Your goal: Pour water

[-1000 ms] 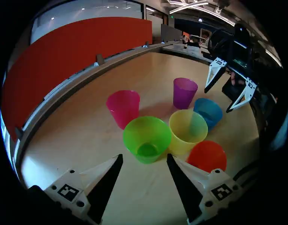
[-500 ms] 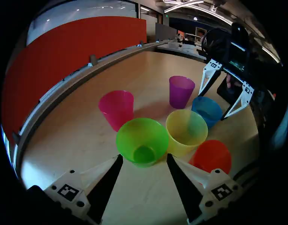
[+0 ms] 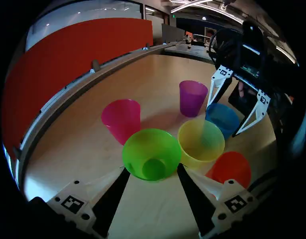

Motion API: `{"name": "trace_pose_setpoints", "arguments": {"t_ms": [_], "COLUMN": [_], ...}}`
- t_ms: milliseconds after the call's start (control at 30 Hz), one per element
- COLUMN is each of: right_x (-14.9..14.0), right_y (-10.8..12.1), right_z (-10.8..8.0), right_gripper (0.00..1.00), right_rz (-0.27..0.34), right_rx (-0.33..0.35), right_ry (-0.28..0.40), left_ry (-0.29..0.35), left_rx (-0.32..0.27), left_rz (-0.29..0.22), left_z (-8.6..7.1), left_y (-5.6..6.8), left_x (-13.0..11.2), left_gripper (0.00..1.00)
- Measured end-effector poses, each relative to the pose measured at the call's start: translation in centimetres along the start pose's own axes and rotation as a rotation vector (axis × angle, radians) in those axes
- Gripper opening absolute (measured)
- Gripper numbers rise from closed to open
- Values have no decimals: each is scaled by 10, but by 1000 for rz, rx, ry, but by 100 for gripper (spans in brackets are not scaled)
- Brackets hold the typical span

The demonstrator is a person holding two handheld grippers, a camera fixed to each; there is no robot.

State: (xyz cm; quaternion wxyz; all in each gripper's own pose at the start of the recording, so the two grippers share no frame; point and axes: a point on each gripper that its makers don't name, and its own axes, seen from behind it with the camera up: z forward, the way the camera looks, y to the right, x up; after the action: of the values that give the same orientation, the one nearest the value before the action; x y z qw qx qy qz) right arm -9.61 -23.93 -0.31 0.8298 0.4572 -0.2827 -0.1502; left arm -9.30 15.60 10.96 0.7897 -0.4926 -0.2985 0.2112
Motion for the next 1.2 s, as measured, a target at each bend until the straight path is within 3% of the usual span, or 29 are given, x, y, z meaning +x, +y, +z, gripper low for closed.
{"name": "trace_pose_setpoints", "arguments": {"t_ms": [900, 1200], "right_x": [3, 2], "right_y": [1, 0], "right_z": [19, 18], "right_gripper": [99, 88], "right_rz": [8, 14], "right_rx": [-2, 4], "right_ry": [-2, -4], "left_ry": [28, 21], "left_rx": [1, 3], "left_rz": [-16, -62], "left_z": [14, 17], "left_y": [-3, -6], "left_x": [10, 8], "left_gripper": [86, 81]}}
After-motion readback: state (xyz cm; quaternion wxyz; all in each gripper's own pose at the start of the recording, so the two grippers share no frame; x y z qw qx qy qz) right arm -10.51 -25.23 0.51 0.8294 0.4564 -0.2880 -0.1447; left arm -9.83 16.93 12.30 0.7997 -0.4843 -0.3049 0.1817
